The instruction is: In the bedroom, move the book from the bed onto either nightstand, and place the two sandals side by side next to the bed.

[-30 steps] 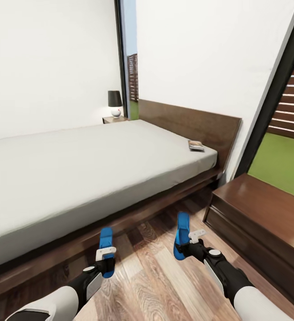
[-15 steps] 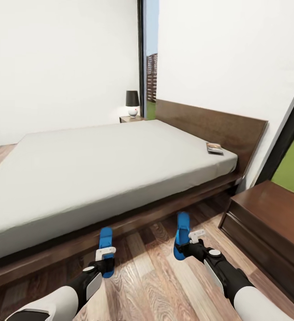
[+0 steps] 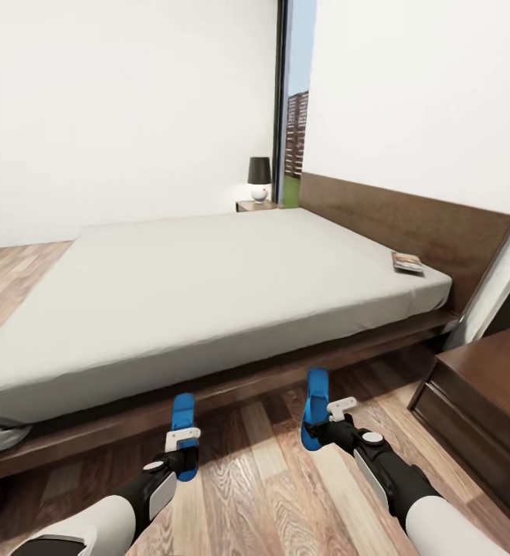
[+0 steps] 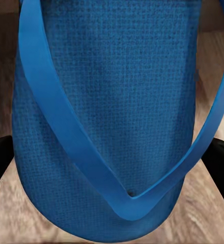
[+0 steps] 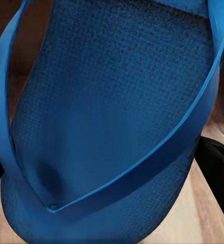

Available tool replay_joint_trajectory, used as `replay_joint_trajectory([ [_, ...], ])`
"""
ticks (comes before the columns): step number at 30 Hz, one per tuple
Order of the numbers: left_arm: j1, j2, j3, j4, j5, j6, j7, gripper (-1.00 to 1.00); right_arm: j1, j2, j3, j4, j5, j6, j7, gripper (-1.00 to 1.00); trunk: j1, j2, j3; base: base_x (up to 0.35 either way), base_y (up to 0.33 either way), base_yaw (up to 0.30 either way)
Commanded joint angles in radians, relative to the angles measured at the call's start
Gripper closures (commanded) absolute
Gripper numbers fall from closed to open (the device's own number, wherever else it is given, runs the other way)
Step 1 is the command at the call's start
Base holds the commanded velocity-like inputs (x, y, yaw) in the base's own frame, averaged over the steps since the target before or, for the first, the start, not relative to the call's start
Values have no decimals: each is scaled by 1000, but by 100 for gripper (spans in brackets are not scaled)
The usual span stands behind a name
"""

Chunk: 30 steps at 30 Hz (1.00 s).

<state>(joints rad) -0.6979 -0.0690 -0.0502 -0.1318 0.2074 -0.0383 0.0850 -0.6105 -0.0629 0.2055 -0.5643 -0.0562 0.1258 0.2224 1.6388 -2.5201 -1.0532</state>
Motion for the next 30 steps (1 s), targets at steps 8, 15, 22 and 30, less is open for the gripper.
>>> replay_joint_trajectory([
  [8, 0, 2, 1, 0, 0, 0, -1, 100, 0, 0, 0, 0, -1, 0, -1, 100, 0, 0, 0, 0, 0, 242],
  [15, 0, 2, 1, 0, 0, 0, -2, 100, 0, 0, 0, 0, -1, 0, -1, 100, 0, 0, 0, 0, 5, 241],
  [22, 0, 2, 1, 0, 0, 0, -5, 100, 0, 0, 0, 0, -1, 0, -2, 100, 0, 0, 0, 0, 198, 241],
  [30, 0, 3, 1, 0, 0, 0, -4, 100, 0, 0, 1, -1, 6, 1, 1, 100, 0, 0, 0, 18, 125, 130],
])
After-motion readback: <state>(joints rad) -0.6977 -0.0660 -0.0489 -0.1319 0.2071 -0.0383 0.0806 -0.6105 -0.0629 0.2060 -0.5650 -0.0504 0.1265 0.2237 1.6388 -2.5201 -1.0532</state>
